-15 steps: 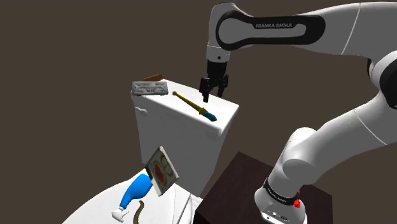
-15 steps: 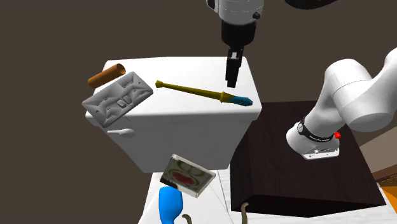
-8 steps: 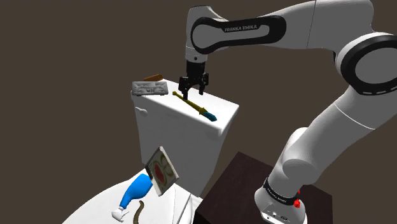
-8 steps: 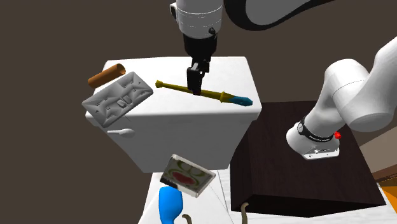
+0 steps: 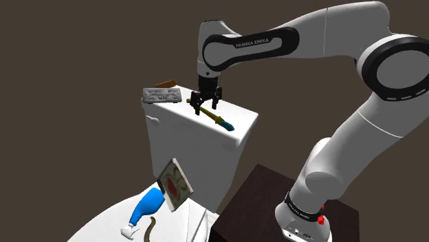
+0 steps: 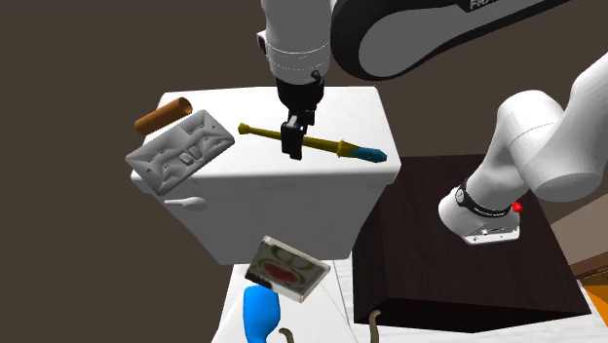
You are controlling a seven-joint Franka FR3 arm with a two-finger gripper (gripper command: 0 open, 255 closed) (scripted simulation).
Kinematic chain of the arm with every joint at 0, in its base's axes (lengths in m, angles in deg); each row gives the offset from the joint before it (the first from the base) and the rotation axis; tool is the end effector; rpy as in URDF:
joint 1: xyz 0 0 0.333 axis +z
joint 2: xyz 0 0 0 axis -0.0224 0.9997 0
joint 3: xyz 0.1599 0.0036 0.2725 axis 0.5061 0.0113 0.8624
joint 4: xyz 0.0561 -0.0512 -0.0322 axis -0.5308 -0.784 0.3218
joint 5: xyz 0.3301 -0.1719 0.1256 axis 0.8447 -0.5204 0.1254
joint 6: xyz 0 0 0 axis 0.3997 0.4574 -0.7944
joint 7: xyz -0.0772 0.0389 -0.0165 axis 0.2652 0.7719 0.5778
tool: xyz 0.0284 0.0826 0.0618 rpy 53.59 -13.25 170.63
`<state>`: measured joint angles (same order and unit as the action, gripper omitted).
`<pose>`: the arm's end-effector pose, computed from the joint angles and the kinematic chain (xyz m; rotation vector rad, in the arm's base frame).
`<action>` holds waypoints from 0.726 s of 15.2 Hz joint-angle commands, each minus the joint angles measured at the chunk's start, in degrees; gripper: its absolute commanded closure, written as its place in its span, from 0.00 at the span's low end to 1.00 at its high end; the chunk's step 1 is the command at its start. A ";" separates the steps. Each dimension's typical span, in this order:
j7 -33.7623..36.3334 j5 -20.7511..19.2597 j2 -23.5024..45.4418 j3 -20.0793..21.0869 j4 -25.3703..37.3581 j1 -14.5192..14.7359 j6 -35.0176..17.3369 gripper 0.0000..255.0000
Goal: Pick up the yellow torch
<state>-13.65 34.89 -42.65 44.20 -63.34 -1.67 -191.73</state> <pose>0.4875 0.0400 0.5021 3.1134 -0.3242 -0.0353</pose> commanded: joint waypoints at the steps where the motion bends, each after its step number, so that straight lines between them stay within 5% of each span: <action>1: 0.01 0.00 0.11 0.01 -0.49 0.00 -0.63 0.00; 2: 0.00 0.01 -0.05 0.01 -0.64 0.01 -0.62 1.00; 11: 0.01 0.01 0.11 0.04 -0.49 -0.03 -0.63 1.00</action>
<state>-13.67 35.02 -42.72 44.38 -63.64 -1.56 -192.38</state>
